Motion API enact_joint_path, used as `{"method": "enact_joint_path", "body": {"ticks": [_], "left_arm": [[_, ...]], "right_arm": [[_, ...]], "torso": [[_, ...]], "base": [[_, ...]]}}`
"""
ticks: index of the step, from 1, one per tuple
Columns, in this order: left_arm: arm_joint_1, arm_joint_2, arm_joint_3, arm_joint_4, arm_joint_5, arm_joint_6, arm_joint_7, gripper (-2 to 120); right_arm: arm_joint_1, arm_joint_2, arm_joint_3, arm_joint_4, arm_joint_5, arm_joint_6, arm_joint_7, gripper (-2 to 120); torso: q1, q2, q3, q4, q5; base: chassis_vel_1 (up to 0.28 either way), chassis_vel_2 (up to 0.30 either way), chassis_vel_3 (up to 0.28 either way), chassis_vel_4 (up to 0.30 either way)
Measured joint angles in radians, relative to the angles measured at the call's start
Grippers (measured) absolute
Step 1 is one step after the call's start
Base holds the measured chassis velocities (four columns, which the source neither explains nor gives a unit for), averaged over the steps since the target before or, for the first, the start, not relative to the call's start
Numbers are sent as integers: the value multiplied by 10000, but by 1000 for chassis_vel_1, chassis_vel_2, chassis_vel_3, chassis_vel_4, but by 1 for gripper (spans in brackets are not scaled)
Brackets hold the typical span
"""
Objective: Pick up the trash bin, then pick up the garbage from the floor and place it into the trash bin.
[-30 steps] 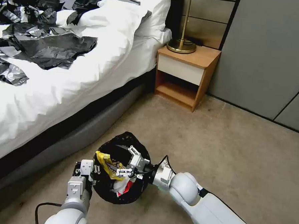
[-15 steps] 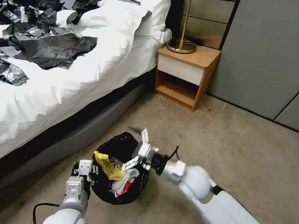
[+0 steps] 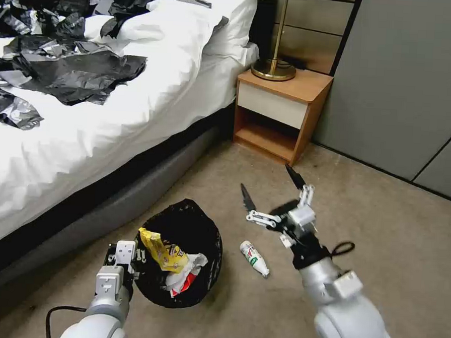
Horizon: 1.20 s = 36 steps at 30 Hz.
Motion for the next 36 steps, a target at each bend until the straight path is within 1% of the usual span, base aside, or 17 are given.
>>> {"method": "enact_joint_path", "body": {"ticks": [4,8,10,12,13,16,17,20,21,24,25,28,29,31,32,35,36], "left_arm": [[11,47,-51,-56,-65,0,-1,3],[19,79,-111,-107,-125,1,-4,3],[7,81,-114,-108,-132,4,-6,3],[-10,72,-107,-110,-133,16,-9,3],[-10,72,-107,-110,-133,16,-9,3],[-27,44,-88,-112,-126,28,-18,3],[-27,44,-88,-112,-126,28,-18,3],[-19,45,-87,-113,-119,28,-20,3],[-19,45,-87,-113,-119,28,-20,3],[-18,12,-43,-112,-93,28,-20,3],[-18,12,-43,-112,-93,28,-20,3],[-13,-36,0,-112,-58,28,-19,3],[-13,-36,0,-112,-58,28,-19,3],[-13,-47,-2,-109,-50,26,-19,3],[-13,-47,-2,-109,-50,26,-19,3],[12,-75,-9,-61,-26,8,-18,3],[12,-75,-9,-61,-26,8,-18,3]], "right_arm": [[-59,12,16,-351,-9,-95,123,100],[248,-99,73,-586,244,-485,103,100],[527,-228,67,-734,543,-827,25,100],[945,-517,-86,-1039,902,-1446,-5,100],[945,-517,-86,-1039,902,-1446,-5,100],[1630,-1260,-600,-2047,1427,-2348,-96,100],[1630,-1260,-600,-2047,1427,-2348,-96,100],[2347,-2007,-1305,-3316,1818,-2972,-573,100],[2347,-2007,-1305,-3316,1818,-2972,-573,100],[3007,-2335,-2099,-4452,2003,-3234,-870,100],[3007,-2335,-2099,-4452,2003,-3234,-870,100],[3664,-2237,-2743,-5901,1975,-3296,-1252,100],[3664,-2237,-2743,-5901,1975,-3296,-1252,100],[4004,-2003,-2971,-6804,1805,-3264,-1535,100],[4004,-2003,-2971,-6804,1805,-3264,-1535,100],[4507,-1333,-3135,-8214,1457,-2969,-1932,100],[4507,-1333,-3135,-8214,1457,-2969,-1932,100]], "torso": [[0,0,0,1,0],[0,0,1,1,1],[0,0,1,2,2],[0,0,1,1,3],[0,0,1,1,3],[0,0,1,3,3],[0,0,1,3,3],[0,0,1,2,2],[0,0,1,2,2],[0,0,2,2,2],[0,0,2,2,2],[0,0,1,0,1],[0,0,1,0,1],[0,-1,2,1,3],[0,-1,2,1,3],[0,0,2,0,1],[0,0,2,0,1]], "base": [[0,0,0,0],[0,0,0,0],[0,0,0,0],[0,0,0,0],[0,0,0,0],[0,0,0,0],[0,0,0,0],[0,0,0,0],[0,0,0,0],[0,0,0,0],[0,0,0,0],[0,0,0,0],[0,0,0,0],[0,0,0,0],[0,0,0,0],[0,0,0,0],[0,0,0,0]]}}
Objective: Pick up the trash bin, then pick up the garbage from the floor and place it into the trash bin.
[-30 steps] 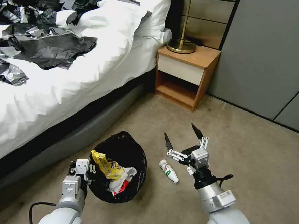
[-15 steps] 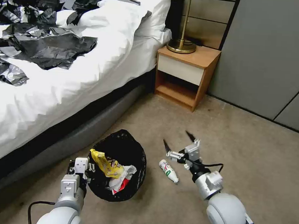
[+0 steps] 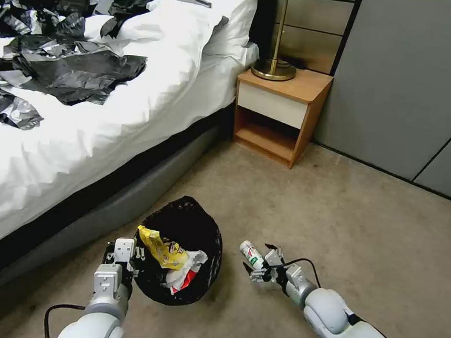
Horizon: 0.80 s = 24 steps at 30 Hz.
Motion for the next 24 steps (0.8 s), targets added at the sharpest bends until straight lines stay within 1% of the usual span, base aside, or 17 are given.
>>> {"method": "enact_joint_path", "body": {"ticks": [3,7,9,10,12,13,14,16,17,18,20,21,23,24], "left_arm": [[17,-25,3,15,29,-9,1,3],[25,-32,17,27,47,-16,1,3],[37,-38,33,40,60,-30,3,3],[37,-38,33,40,60,-30,3,3],[52,-47,48,64,79,-57,6,3],[52,-47,48,64,79,-57,6,3],[58,-49,52,67,82,-63,6,3],[80,-62,58,68,93,-82,8,3],[80,-62,58,68,93,-82,8,3],[97,-64,58,66,94,-91,8,3],[157,-60,44,28,95,-112,10,3],[157,-60,44,28,95,-112,10,3],[195,-31,-16,-18,81,-126,10,3],[195,-31,-16,-18,81,-126,10,3]], "right_arm": [[291,464,34,-777,-187,330,-203,100],[476,720,103,-1268,-258,569,-315,99],[672,1061,246,-1798,-347,791,-454,96],[672,1061,246,-1798,-347,791,-454,96],[897,1453,397,-2347,-425,1007,-654,88],[897,1453,397,-2347,-425,1007,-654,88],[980,1569,430,-2544,-468,1050,-704,86],[1206,1860,483,-3196,-612,1240,-813,76],[1206,1860,483,-3196,-612,1240,-813,76],[1270,1949,507,-3410,-665,1319,-836,73],[1421,2150,578,-3931,-791,1527,-876,62],[1421,2150,578,-3931,-791,1527,-876,62],[1490,2222,645,-4210,-847,1729,-891,51],[1490,2222,645,-4210,-847,1729,-891,51]], "torso": [[0,0,0,2,1],[0,0,0,1,-2],[0,0,0,0,-3],[0,0,0,0,-3],[1,0,0,1,-1],[1,0,0,1,-1],[0,0,0,0,-3],[0,0,0,2,1],[0,0,0,2,1],[0,0,0,1,0],[1,0,0,2,0],[1,0,0,2,0],[0,0,-2,0,-2],[0,0,-2,0,-2]], "base": [[0,0,0,0],[0,0,0,0],[0,0,0,0],[0,0,0,0],[0,0,0,0],[0,0,0,0],[0,0,0,0],[0,0,0,0],[0,0,0,0],[0,0,0,0],[0,0,0,0],[0,0,0,0],[0,0,0,0],[0,0,0,0]]}}
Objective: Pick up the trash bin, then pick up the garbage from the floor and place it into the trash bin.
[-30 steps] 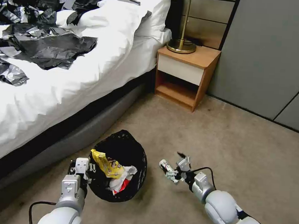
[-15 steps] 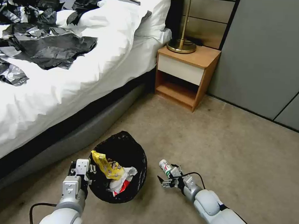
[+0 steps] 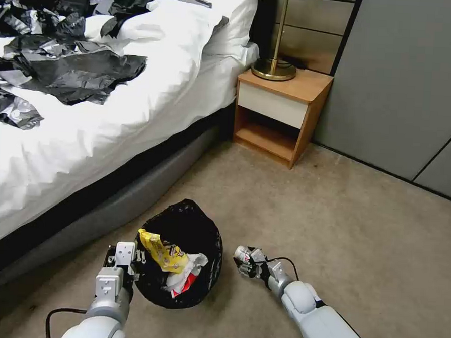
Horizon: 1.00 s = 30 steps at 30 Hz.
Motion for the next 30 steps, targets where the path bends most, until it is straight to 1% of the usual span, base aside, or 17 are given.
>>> {"method": "enact_joint_path", "body": {"ticks": [1,3,5,7,8,10,16,18,19,21,22,23,24,25,26,27,30], "left_arm": [[2,5,-11,-5,-2,-1,0,3],[-19,13,-10,-7,-12,-1,0,3],[-33,9,5,-8,-12,-1,0,3],[-69,1,60,-4,-12,-1,0,3],[-69,1,60,-4,-12,-1,0,3],[-76,9,67,12,-12,-1,2,3],[-75,58,55,18,-22,1,2,3],[-87,64,55,30,-32,5,1,3],[-87,64,55,30,-32,5,1,3],[-101,65,58,59,-33,9,2,3],[-124,65,66,84,-34,12,2,3],[-124,65,66,84,-34,12,2,3],[-137,67,72,96,-34,14,2,3],[-148,70,87,106,-34,17,1,3],[-147,71,111,120,-34,17,1,3],[-147,71,111,120,-34,17,1,3],[-122,61,173,173,-2,10,2,3]], "right_arm": [[-2,-2,3,-8,0,23,0,48],[-48,-49,19,64,4,53,0,40],[-64,-69,24,96,10,53,0,39],[-107,-154,57,180,46,58,11,32],[-107,-154,57,180,46,58,11,32],[-145,-240,73,242,88,95,24,27],[-232,-429,113,562,172,235,111,25],[-427,-623,123,1419,346,335,243,25],[-427,-623,123,1419,346,335,243,25],[-710,-811,163,2611,506,435,297,25],[-966,-957,221,3684,678,488,309,25],[-966,-957,221,3684,678,488,309,25],[-1122,-1026,257,4262,776,527,309,25],[-1359,-1090,330,5119,897,620,275,24],[-1573,-1123,415,5972,1011,734,122,24],[-1573,-1123,415,5972,1011,734,122,24],[-2005,-1161,537,7891,1365,1002,-508,22]], "torso": [[0,0,0,0,0],[0,0,0,1,3],[1,0,0,2,3],[0,0,0,1,4],[0,0,0,1,4],[1,0,1,0,3],[1,0,1,-1,3],[0,-1,1,-1,2],[0,-1,1,-1,2],[1,-1,1,1,2],[0,0,0,2,3],[0,0,0,2,3],[0,0,0,2,0],[1,-1,1,1,1],[1,-1,1,-1,4],[1,-1,1,-1,4],[0,0,0,0,0]], "base": [[0,0,0,0],[0,0,0,0],[0,0,0,0],[0,0,0,0],[0,0,0,0],[0,0,0,0],[0,0,0,0],[0,0,0,0],[0,0,0,0],[0,0,0,0],[0,0,0,0],[0,0,0,0],[0,0,0,0],[0,0,0,0],[0,0,0,0],[0,0,0,0],[0,0,0,0]]}}
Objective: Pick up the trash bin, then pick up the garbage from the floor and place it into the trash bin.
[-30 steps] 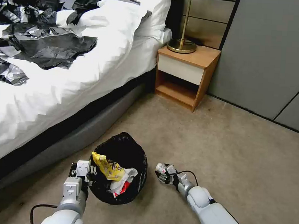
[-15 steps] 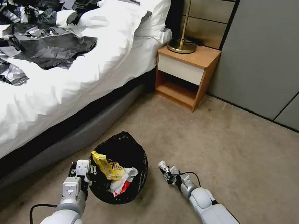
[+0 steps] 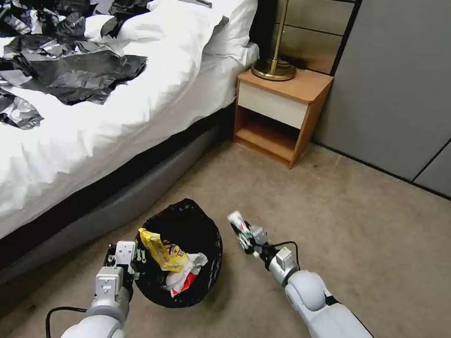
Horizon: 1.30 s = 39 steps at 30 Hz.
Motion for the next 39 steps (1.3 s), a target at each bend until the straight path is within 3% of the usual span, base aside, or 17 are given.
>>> {"method": "enact_joint_path", "body": {"ticks": [2,5,8,15,24,29,37,39], "left_arm": [[14,-6,22,14,20,-7,-1,3],[32,-25,72,34,67,-30,8,3],[41,-19,66,27,68,-32,11,3],[40,-37,56,-4,72,-32,11,3],[42,-116,122,-48,159,-32,15,3],[58,-86,81,-116,151,-30,18,3],[59,-82,98,-142,134,-20,28,3],[63,-81,115,-148,133,-18,29,3]], "right_arm": [[-122,-12,1,557,107,85,-244,22],[-332,-272,-364,2519,300,302,-1078,22],[-321,-601,-647,2923,377,260,-1369,22],[-193,-960,-981,2387,127,241,-1545,22],[228,-824,-1150,1056,-137,208,-1540,25],[313,-744,-1099,480,-184,231,-1538,45],[353,-906,-1075,494,-177,233,-1535,72],[352,-914,-1079,557,-171,213,-1517,84]], "torso": [[1,0,0,0,0],[1,0,0,0,2],[1,0,0,0,1],[1,0,0,0,4],[1,0,2,0,3],[1,0,1,0,3],[1,0,1,0,3],[1,0,1,0,2]], "base": [[0,0,0,0],[0,0,0,0],[0,0,0,0],[0,0,0,0],[0,0,0,0],[0,0,0,0],[0,0,0,0],[0,0,0,0]]}}
